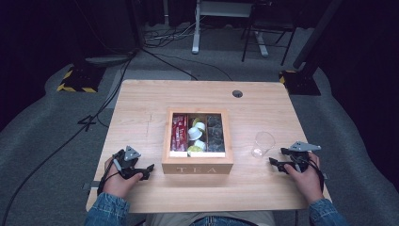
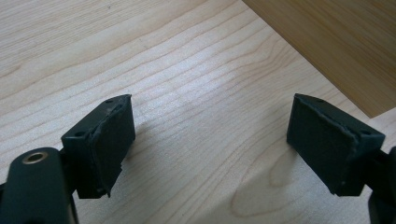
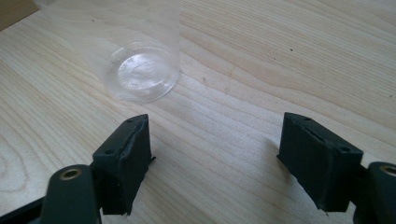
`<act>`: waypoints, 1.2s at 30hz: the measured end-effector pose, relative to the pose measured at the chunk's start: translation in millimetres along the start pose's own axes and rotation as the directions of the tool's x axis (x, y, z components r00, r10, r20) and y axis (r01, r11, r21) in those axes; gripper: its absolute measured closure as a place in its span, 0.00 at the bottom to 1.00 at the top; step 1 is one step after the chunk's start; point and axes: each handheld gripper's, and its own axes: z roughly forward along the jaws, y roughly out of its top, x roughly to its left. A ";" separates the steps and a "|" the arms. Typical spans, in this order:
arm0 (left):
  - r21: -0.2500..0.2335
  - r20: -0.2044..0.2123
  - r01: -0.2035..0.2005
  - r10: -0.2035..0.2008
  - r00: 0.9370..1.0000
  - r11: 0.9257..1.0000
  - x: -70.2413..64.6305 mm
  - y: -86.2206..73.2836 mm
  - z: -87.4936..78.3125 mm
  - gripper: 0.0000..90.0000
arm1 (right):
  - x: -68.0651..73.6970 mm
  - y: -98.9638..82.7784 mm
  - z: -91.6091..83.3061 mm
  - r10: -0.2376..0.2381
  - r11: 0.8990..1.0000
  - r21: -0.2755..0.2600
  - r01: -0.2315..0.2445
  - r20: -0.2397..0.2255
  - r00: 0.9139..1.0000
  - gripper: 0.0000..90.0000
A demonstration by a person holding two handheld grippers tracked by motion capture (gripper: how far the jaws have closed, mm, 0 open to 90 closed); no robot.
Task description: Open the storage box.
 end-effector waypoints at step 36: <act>-0.083 0.039 -0.015 0.018 0.999 0.996 -9.9 33.2 -53.6 0.29 | 0.0 -0.1 -0.2 -0.003 1.000 0.000 0.003 -0.001 1.000 0.28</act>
